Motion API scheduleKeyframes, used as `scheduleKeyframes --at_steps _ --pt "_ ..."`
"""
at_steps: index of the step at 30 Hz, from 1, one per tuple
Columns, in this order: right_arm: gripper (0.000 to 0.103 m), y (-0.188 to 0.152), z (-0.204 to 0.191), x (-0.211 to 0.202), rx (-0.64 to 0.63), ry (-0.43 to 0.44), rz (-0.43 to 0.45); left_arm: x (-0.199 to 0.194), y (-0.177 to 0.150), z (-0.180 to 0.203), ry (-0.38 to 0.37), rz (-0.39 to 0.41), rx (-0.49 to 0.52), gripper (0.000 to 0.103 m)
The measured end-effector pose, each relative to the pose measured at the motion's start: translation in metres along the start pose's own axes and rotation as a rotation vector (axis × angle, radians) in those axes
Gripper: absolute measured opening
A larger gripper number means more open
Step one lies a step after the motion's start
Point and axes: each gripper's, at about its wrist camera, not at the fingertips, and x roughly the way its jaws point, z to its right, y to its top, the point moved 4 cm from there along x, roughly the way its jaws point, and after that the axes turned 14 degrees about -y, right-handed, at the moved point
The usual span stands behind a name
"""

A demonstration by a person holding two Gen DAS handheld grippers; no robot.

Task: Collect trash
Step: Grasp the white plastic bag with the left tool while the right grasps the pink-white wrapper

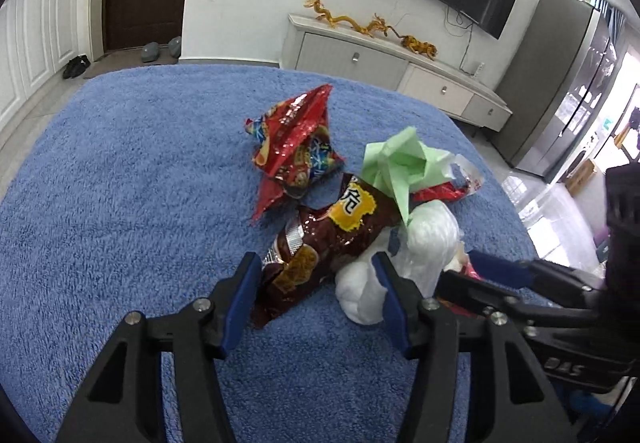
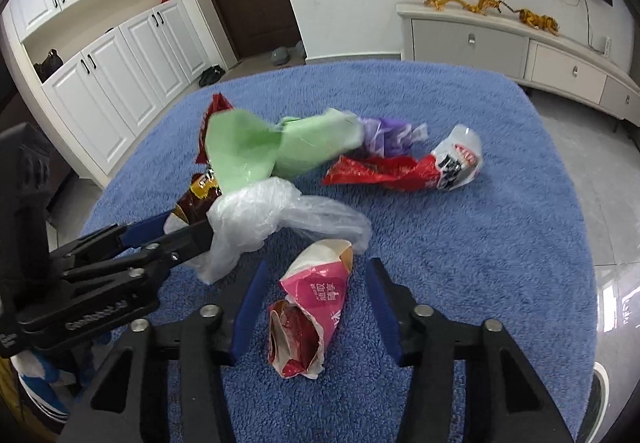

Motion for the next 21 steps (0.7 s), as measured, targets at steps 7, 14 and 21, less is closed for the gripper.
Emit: scheduleKeyframes --at_steps 7,14,21 --pt "0.033 -0.005 0.004 -0.013 -0.008 0.007 0.029 -0.001 -0.004 0.010 -0.037 -0.005 0.026 0.055" --pt "0.032 -0.012 0.016 -0.035 0.019 0.009 0.061 0.006 -0.011 0.022 -0.038 -0.036 0.061 0.032" --pt "0.030 -0.020 0.017 -0.052 0.028 0.008 0.077 -0.012 -0.020 0.028 -0.064 -0.020 0.081 0.020"
